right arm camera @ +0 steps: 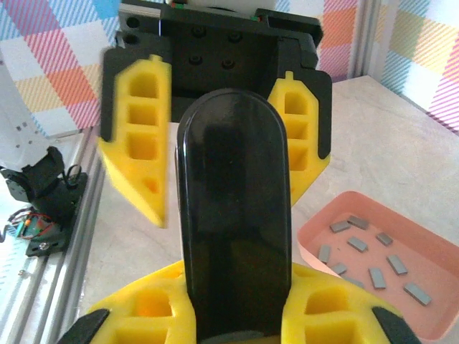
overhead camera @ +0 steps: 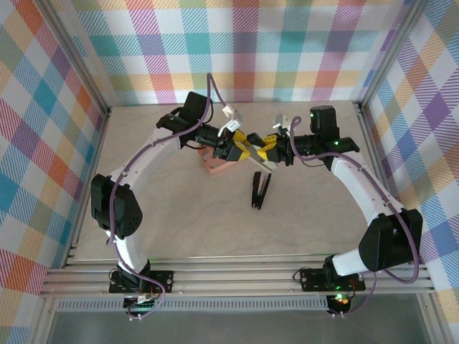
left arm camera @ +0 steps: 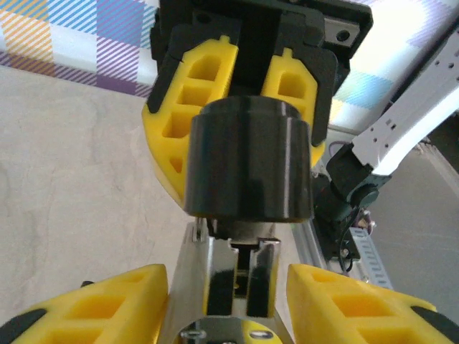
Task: Load the staples into the stapler
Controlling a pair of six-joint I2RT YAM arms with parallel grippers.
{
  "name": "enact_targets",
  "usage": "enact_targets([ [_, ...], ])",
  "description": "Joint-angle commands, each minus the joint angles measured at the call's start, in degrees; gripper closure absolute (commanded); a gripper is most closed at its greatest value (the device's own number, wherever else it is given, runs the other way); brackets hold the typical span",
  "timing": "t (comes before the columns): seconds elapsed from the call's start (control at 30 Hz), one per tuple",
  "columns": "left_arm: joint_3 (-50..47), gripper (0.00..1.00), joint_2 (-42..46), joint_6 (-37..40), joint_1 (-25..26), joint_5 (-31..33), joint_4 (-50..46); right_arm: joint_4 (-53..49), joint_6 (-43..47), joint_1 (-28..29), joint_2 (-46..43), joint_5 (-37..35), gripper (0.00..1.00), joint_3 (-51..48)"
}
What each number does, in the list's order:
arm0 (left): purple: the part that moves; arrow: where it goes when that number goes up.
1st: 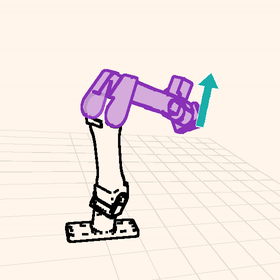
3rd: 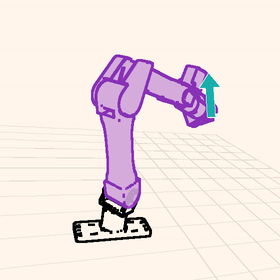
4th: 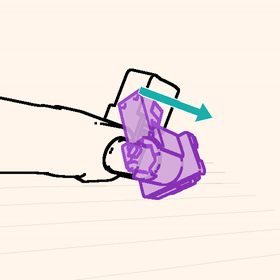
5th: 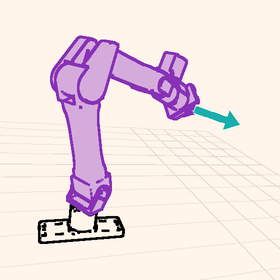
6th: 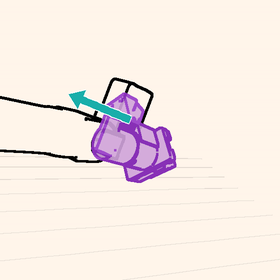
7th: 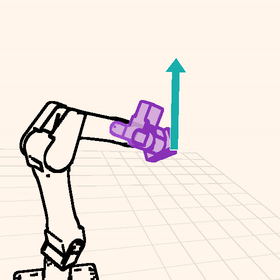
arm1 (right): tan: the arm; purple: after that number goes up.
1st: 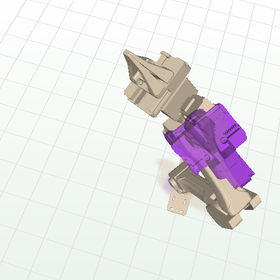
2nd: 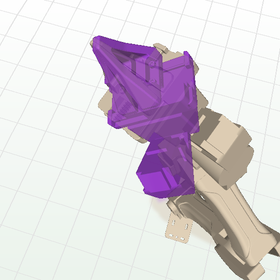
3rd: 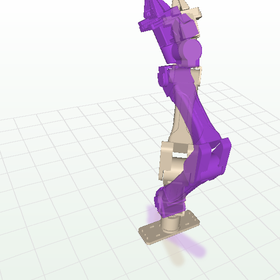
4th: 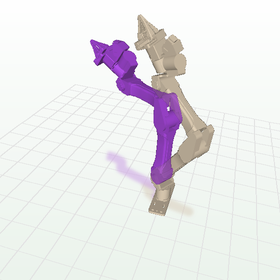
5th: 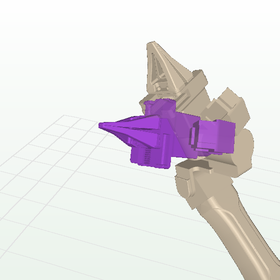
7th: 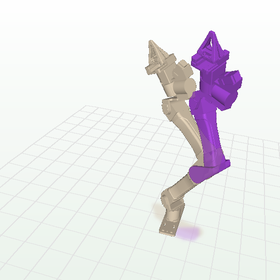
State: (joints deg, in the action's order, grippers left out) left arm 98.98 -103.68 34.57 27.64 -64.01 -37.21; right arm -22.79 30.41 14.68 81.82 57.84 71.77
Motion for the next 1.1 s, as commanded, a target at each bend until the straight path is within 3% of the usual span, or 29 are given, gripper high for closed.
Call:
enact_targets([
  [0.0, 2.24, 0.65, -0.3, 3.14, 0.5, -3.41, -3.33, 2.13, 0.36, 0.22, -0.17, 3.7, 1.0, 3.44],
  [0.13, 4.16, 0.97, -0.69, 6.65, 0.55, -1.02, -6.84, 0.93, 0.35, 0.28, -0.48, 2.5, 0.96, 3.38],
  [0.2, 5.5, 1.0, -0.74, 9.22, 0.57, 2.37, -9.31, 0.08, -0.15, 0.35, -0.85, 0.71, 0.67, 3.29],
  [0.23, 6.26, 1.0, -0.71, 10.96, 0.57, 4.45, -11.04, -0.43, -0.34, 0.38, -1.08, -0.59, 0.58, 3.39],
  [0.3, 7.92, 1.0, -0.89, 14.62, 0.66, 7.68, -14.51, -1.15, -1.22, 0.83, -1.4, -3.93, 0.46, 3.51],
  [0.37, 8.98, 1.0, -0.8, 17.52, 0.75, 9.75, -16.82, -2.82, -0.16, 1.37, -1.27, -5.27, 0.43, 4.18],
  [0.5, 9.74, 1.0, -0.43, 20.92, 1.17, 12.2, -19.46, -4.48, 1.26, 2.63, -0.14, -5.77, 0.41, 5.92],
  [0.83, 9.96, 1.0, -0.17, 20.63, 1.63, 13.05, -19.06, -6.19, 3.91, 6.05, 2.79, -6.85, 0.43, 9.42],
  [1.07, 10.17, 1.0, -0.03, 20.4, 1.85, 12.6, -18.77, -6.99, 4.3, 7.27, 4.16, -6.79, 0.5, 10.54],
])
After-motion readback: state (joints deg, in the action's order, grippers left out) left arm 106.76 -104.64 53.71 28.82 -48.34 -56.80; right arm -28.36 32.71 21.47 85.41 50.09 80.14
